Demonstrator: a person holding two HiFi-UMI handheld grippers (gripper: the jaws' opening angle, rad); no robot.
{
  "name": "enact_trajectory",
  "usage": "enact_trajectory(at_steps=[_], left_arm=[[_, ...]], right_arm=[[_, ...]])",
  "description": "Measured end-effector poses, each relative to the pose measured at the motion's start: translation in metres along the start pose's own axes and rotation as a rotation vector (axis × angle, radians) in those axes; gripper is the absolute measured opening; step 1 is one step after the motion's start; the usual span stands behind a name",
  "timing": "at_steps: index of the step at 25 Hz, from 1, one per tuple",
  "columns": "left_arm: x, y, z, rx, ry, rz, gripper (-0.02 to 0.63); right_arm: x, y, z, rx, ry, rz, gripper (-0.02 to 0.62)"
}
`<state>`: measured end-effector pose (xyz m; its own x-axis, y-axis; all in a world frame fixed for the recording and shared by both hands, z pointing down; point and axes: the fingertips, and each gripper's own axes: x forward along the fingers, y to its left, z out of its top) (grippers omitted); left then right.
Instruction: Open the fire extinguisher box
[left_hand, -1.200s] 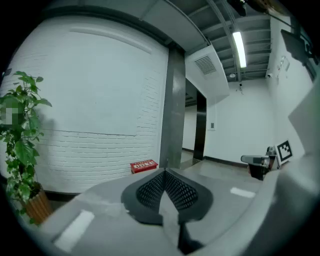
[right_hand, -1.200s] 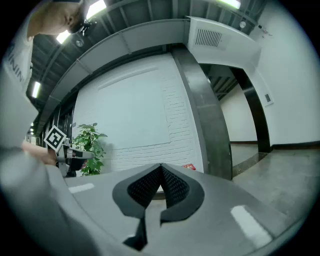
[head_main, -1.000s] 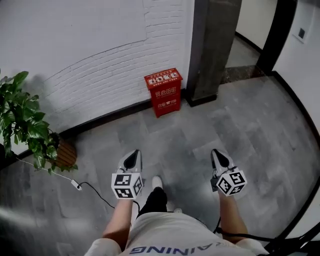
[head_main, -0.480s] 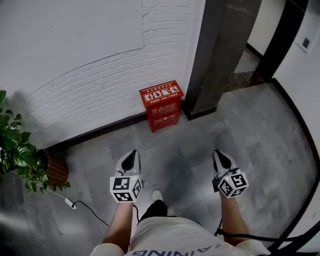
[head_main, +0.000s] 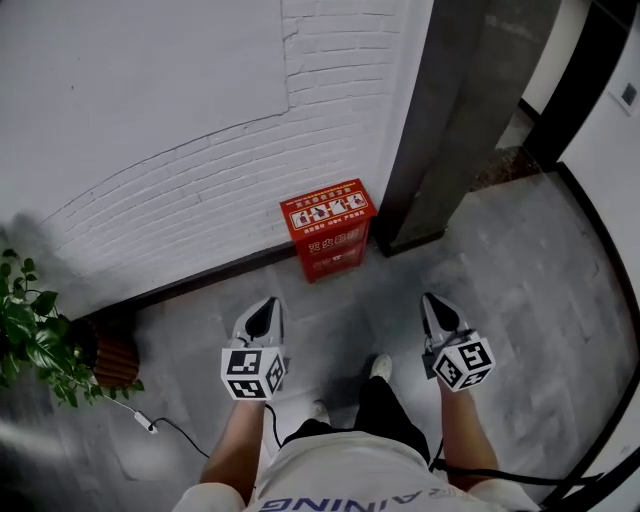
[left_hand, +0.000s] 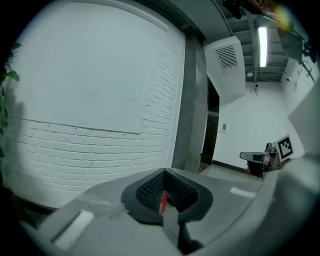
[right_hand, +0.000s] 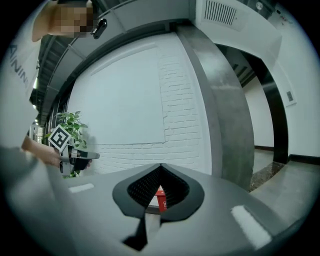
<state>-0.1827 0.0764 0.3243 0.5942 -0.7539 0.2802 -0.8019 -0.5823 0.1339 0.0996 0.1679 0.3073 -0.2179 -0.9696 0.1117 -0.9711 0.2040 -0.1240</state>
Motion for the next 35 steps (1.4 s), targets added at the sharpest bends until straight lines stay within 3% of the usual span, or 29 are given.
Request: enact_trajectory(at_steps=[11,17,23,35], left_arm=[[0.157,0.003,0.042,-0.002,0.004,0.168,0.003],[0.206,0.013,0.067,-0.043,0.004,0.285,0.003],[0.234,0.034,0.068,-0.070,0.024,0.328,0.003],[0.292,0.105,0.054,-0.098,0.053,0.271,0.003]], right_arm=[[0.158,-0.135,0.017,0.012,0.025,0.188,0.002],[0.228,-0.189,0.038,-0.006,0.063,0.286,0.002],[0.280,-0.208,0.034,-0.005,0.094,0.321,0.003],[0.351,-0.200,0.011,-0.039,0.177,0.268,0.002]])
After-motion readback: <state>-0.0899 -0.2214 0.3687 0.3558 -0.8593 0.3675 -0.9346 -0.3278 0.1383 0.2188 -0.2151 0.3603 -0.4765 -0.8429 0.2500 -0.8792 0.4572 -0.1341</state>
